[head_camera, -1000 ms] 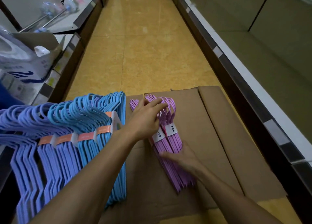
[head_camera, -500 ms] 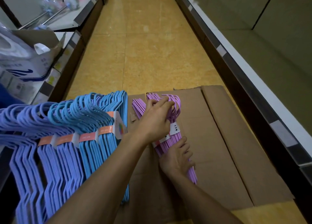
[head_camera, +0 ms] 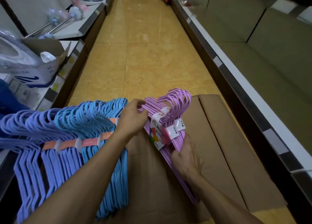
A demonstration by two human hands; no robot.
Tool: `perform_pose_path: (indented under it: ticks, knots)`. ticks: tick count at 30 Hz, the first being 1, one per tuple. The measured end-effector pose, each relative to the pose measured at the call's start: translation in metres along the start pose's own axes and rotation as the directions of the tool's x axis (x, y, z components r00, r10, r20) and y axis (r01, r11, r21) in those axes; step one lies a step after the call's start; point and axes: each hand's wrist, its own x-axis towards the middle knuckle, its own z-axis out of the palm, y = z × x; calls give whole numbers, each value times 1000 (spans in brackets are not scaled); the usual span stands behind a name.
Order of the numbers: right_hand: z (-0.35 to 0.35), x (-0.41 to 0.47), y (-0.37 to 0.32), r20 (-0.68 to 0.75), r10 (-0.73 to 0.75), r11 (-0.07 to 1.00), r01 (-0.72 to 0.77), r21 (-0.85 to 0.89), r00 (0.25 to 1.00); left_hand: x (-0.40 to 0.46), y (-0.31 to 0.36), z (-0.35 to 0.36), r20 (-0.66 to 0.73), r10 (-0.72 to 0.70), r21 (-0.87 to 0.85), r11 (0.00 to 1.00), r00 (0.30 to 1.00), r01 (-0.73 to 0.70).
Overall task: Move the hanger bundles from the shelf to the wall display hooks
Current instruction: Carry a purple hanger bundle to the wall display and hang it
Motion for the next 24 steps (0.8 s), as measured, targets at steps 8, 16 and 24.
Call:
perform_pose_path:
  ticks: [8, 16, 24]
  knots:
    - [-47, 6, -17, 75, -183, 883, 131, 450, 980, 0, -6, -14, 120, -356, -350, 859, 927, 375]
    - [-56, 5, -13, 146, -277, 837, 163, 522, 950, 15, 15, -20, 310, -313, -854, 324, 898, 408]
    - [-53, 8, -20, 148, -347, 843, 239, 482, 926, 8, 9, -22, 224, -420, -922, 200, 879, 330]
